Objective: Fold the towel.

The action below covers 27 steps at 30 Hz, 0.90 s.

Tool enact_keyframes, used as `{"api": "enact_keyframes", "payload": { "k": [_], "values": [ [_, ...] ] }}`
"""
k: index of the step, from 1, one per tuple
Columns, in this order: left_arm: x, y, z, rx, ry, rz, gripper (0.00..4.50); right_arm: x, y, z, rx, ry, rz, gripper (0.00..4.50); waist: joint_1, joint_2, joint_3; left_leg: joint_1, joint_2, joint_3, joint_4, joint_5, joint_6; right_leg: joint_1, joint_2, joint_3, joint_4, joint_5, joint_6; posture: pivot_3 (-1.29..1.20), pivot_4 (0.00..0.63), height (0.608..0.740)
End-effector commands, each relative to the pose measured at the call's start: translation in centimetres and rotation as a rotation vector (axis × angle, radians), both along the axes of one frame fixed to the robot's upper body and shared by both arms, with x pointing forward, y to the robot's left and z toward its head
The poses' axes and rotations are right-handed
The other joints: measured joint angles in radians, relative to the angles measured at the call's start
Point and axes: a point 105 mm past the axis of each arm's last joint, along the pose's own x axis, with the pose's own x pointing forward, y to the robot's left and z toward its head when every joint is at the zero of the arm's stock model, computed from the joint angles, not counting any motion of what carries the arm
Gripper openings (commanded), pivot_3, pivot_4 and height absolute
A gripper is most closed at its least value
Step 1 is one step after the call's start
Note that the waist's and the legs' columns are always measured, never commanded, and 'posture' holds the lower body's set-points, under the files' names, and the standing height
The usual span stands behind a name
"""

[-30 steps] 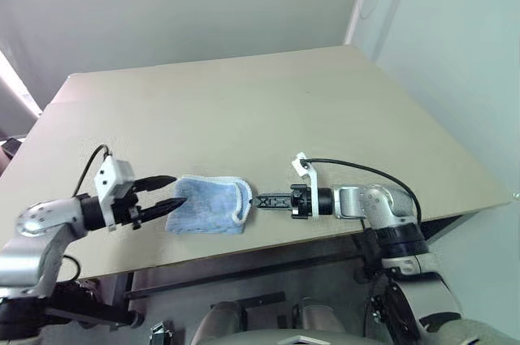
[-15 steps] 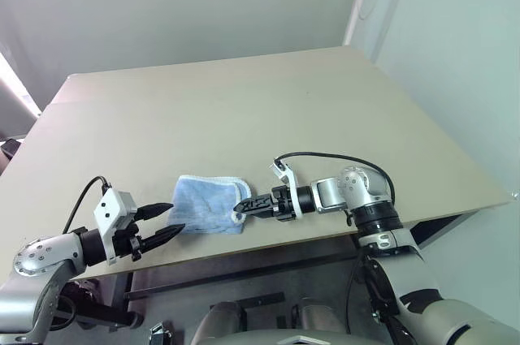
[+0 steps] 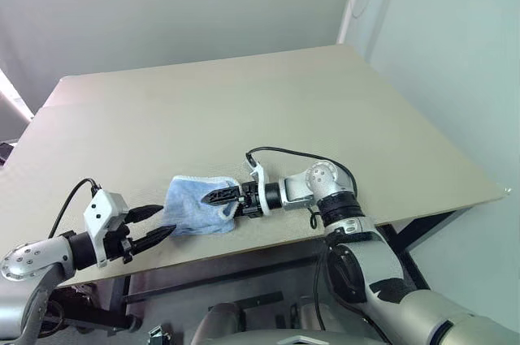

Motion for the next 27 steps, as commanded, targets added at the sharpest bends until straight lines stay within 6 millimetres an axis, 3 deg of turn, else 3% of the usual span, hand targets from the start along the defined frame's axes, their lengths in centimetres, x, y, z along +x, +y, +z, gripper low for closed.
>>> {"api": "enact_keyframes", "payload": {
  "k": [1,4,12,14,17,21,27],
  "values": [
    [0.1,-0.5,1.0,0.007,-0.049,-0.014,2.91,0.4,0.9,0.7,0.012,-0.027,-0.004,4.32,-0.002,0.000,0.000,0.000,0.000,0.000,0.000,0.000,0.000,0.000,0.000,0.000,0.000,0.000,0.000,0.00,0.000,0.740],
    [0.1,-0.4,0.8,0.008,-0.047,-0.005,2.93,0.3,0.8,0.9,0.028,-0.034,0.005,3.57,-0.002,0.000,0.000,0.000,0.000,0.000,0.000,0.000,0.000,0.000,0.000,0.000,0.000,0.000,0.000,0.00,0.000,0.740],
    [0.0,-0.2,0.3,0.022,-0.038,-0.005,2.93,0.6,-0.3,1.1,0.043,-0.017,-0.020,0.54,-0.003,0.000,0.000,0.000,0.000,0.000,-0.001,0.000,0.001,-0.001,0.000,0.000,0.000,0.000,0.000,0.00,0.000,0.740],
    [0.3,-0.2,0.5,0.014,-0.044,0.001,2.93,0.7,-0.7,1.5,0.059,-0.019,-0.024,0.01,-0.002,0.000,0.000,0.000,0.000,0.000,-0.001,0.000,0.000,-0.001,0.000,0.000,0.000,0.000,0.000,0.00,0.000,0.740],
    [0.8,0.2,1.0,-0.018,-0.059,0.033,2.93,1.4,-1.1,2.7,0.093,-0.046,-0.043,0.01,-0.001,0.001,0.000,0.000,0.001,0.000,-0.001,0.000,0.000,-0.001,0.000,0.000,0.000,0.000,0.000,0.00,0.000,0.740],
    [2.4,2.2,1.1,-0.104,-0.086,0.187,2.93,3.4,-1.0,5.8,0.174,-0.135,-0.084,0.01,-0.002,0.002,0.001,0.000,0.001,0.000,-0.001,0.000,0.001,-0.001,0.000,0.000,0.000,0.000,0.000,0.00,0.000,0.740],
    [1.9,3.1,0.5,-0.175,-0.068,0.277,2.93,7.2,-0.4,9.2,0.266,-0.226,-0.226,0.01,-0.011,0.001,0.001,0.000,0.001,0.000,-0.002,0.002,0.003,0.000,0.002,0.000,0.000,0.000,0.000,0.00,0.000,0.740]
  ]
}}
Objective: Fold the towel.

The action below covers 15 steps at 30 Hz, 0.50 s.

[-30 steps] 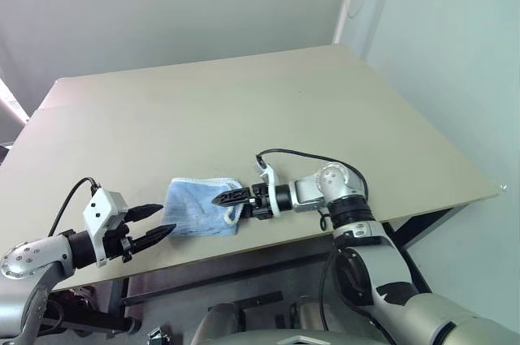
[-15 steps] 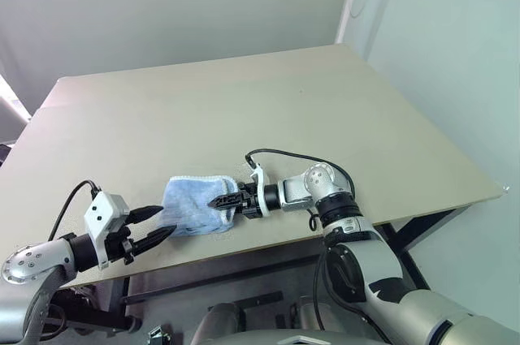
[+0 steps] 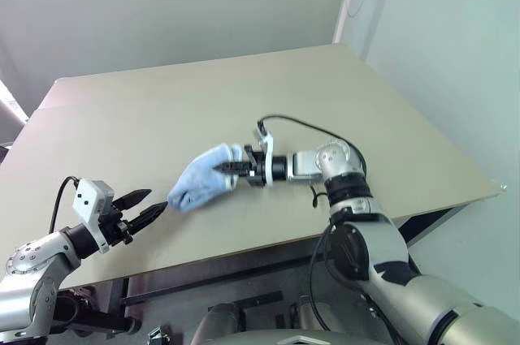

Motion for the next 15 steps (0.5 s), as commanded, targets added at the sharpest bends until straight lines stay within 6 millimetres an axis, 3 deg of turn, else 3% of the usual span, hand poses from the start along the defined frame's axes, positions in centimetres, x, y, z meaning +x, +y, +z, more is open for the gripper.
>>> {"api": "enact_keyframes", "payload": {
  "k": [1,6,9,12,15],
  "values": [
    [-0.2,1.0,1.0,-0.005,-0.039,0.054,2.93,2.1,0.5,2.4,0.104,-0.048,-0.088,0.01,-0.002,0.000,0.000,0.000,0.000,0.000,0.000,0.000,0.000,0.000,0.000,0.000,0.000,0.000,0.000,0.00,0.000,0.740],
    [-0.6,2.1,1.8,0.008,-0.064,0.109,2.93,4.9,0.2,1.8,0.092,-0.038,-0.272,0.01,-0.007,-0.001,0.000,0.000,0.000,0.000,-0.001,0.000,0.000,0.000,-0.001,0.000,-0.001,0.000,0.000,0.00,0.000,0.740],
    [-1.0,2.1,1.8,0.021,-0.063,0.118,2.93,6.1,-1.0,-0.3,0.018,-0.036,-0.394,0.01,-0.010,-0.001,0.000,0.000,-0.001,0.000,0.000,0.000,0.000,0.000,-0.001,0.000,-0.001,0.000,-0.001,0.00,0.000,0.740],
    [-1.3,2.0,1.4,0.054,-0.040,0.114,2.93,6.2,-1.9,-2.6,-0.069,-0.019,-0.431,0.01,-0.015,-0.001,0.000,-0.001,-0.001,0.000,0.000,0.000,0.000,0.001,-0.002,0.001,-0.001,0.000,-0.001,0.00,0.000,0.740],
    [-1.4,1.9,1.4,0.050,-0.038,0.117,2.93,5.0,-1.6,-3.4,-0.090,-0.038,-0.331,0.01,-0.017,0.000,0.000,-0.001,-0.001,0.000,-0.001,0.000,0.000,0.001,-0.002,0.001,-0.001,0.000,-0.001,0.00,0.000,0.740]
  ]
}}
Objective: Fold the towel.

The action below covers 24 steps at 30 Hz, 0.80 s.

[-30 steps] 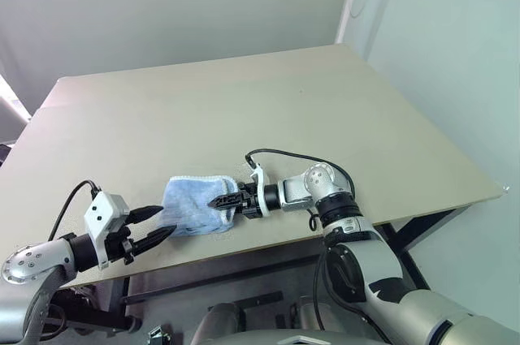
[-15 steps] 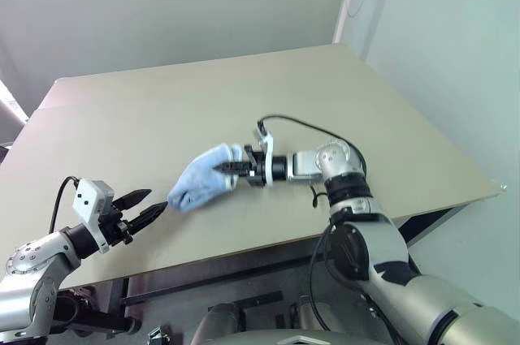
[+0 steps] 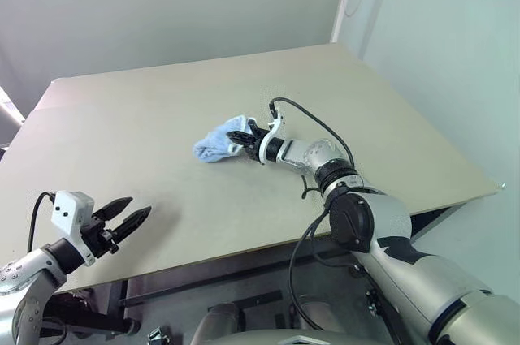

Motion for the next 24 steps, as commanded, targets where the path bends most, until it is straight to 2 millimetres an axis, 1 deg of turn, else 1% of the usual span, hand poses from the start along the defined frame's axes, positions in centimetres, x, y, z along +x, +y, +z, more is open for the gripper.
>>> {"api": "enact_keyframes", "payload": {
  "k": [1,7,11,12,16,18,20,21,24],
  "values": [
    [0.2,0.1,1.2,0.039,-0.037,-0.001,2.93,-0.9,0.4,-0.1,-0.016,-0.015,0.097,0.01,-0.001,0.000,0.000,0.000,0.000,0.000,0.000,0.000,0.000,0.000,0.000,0.000,0.000,0.000,0.000,0.00,0.000,0.740],
    [0.4,0.6,1.5,0.042,-0.038,0.014,2.93,-1.9,-0.9,-2.0,-0.058,0.069,0.125,0.01,0.000,0.000,0.000,0.000,0.001,0.000,0.001,0.000,0.000,0.000,0.001,0.000,0.000,0.000,0.000,0.00,0.000,0.740],
    [0.8,1.0,1.5,0.057,-0.034,0.017,2.93,-2.1,-1.7,-3.0,-0.078,0.118,0.107,1.14,0.000,0.000,0.000,0.000,0.000,0.000,0.001,0.000,0.000,0.000,0.000,0.000,0.000,0.000,0.000,0.00,0.000,0.740],
    [0.9,1.0,1.5,0.055,-0.035,0.016,2.93,-2.1,-1.7,-3.0,-0.079,0.120,0.104,1.57,0.000,0.000,0.000,0.000,0.000,0.000,0.001,0.000,0.000,0.000,0.000,0.000,0.000,0.000,0.000,0.00,0.000,0.740],
    [1.3,0.7,1.4,0.056,-0.029,-0.001,2.93,-2.0,-1.6,-2.0,-0.062,0.074,0.139,2.99,-0.002,0.000,0.000,0.000,0.000,0.000,0.000,0.000,0.000,0.000,0.001,0.000,0.000,0.000,0.000,0.00,0.000,0.740],
    [1.5,0.7,1.5,0.055,-0.030,-0.005,2.93,-1.8,-1.7,-1.8,-0.059,0.071,0.134,3.79,-0.001,0.000,0.000,0.000,0.000,0.000,0.000,0.000,0.000,0.000,0.001,0.000,0.000,0.000,0.000,0.00,0.000,0.740],
    [1.8,0.8,1.5,0.057,-0.034,-0.006,2.93,-1.6,-2.0,-0.8,-0.016,0.037,0.148,4.47,-0.001,0.000,0.000,0.000,0.000,0.000,0.001,0.000,0.000,0.001,0.001,0.000,0.000,0.000,0.000,0.00,0.000,0.740],
    [1.8,0.8,1.5,0.058,-0.035,-0.006,2.93,-1.6,-2.1,-0.4,0.003,0.028,0.155,4.47,0.000,0.000,0.000,0.000,0.000,0.000,0.001,0.000,0.000,0.001,0.001,0.000,0.001,0.000,0.000,0.00,0.000,0.740],
    [2.1,0.9,1.6,0.053,-0.040,-0.008,2.93,-1.1,-3.8,0.7,0.044,0.018,0.135,4.47,0.002,0.000,0.000,0.000,0.000,0.000,0.002,0.000,0.000,0.001,0.001,0.000,0.001,0.000,0.000,0.00,0.000,0.740]
  ]
}}
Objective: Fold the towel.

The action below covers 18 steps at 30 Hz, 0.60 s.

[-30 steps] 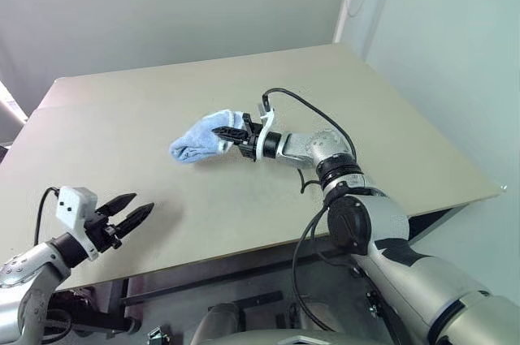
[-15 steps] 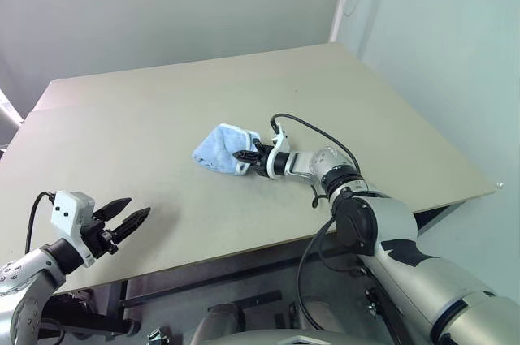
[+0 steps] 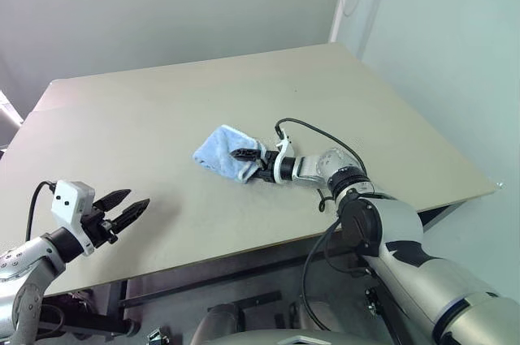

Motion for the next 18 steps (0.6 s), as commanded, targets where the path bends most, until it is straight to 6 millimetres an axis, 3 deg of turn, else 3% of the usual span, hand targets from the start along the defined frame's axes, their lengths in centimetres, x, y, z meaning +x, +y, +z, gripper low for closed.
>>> {"api": "enact_keyframes", "payload": {
  "k": [1,5,9,15,18],
  "values": [
    [0.6,0.2,1.0,0.023,-0.037,-0.015,2.93,1.5,-2.0,3.6,0.063,-0.114,-0.013,4.47,0.001,0.000,0.000,0.000,0.000,0.000,0.000,0.000,0.000,0.000,0.000,0.000,0.000,0.000,0.000,0.00,0.000,0.740],
    [1.1,0.3,1.4,0.018,-0.060,-0.017,2.93,0.5,-3.5,4.6,0.003,-0.302,0.105,4.47,0.001,0.000,0.000,-0.001,-0.001,0.000,0.000,0.000,0.000,0.000,-0.001,0.000,0.000,0.000,0.000,0.00,0.000,0.740],
    [1.4,0.7,1.7,0.023,-0.083,-0.003,2.93,-3.0,-4.4,4.8,-0.194,-0.702,0.250,4.47,0.002,-0.002,-0.001,-0.001,0.000,-0.002,-0.002,0.000,0.000,-0.001,-0.001,-0.001,0.000,-0.001,0.002,0.00,0.000,0.740],
    [0.9,0.0,1.1,0.022,-0.055,-0.029,2.93,-6.3,-6.7,7.1,-0.229,-1.155,0.179,4.47,0.004,0.000,0.000,-0.002,0.000,0.000,-0.002,-0.002,-0.003,-0.002,-0.002,0.000,0.000,-0.002,0.005,0.00,0.000,0.740],
    [0.2,-0.4,0.6,0.033,-0.033,-0.045,2.93,-7.9,-7.4,6.2,-0.245,-1.222,0.265,4.47,0.008,-0.001,0.000,-0.001,0.000,0.000,0.000,-0.002,-0.004,0.001,-0.002,0.000,-0.001,-0.004,0.006,0.00,0.000,0.740]
  ]
}}
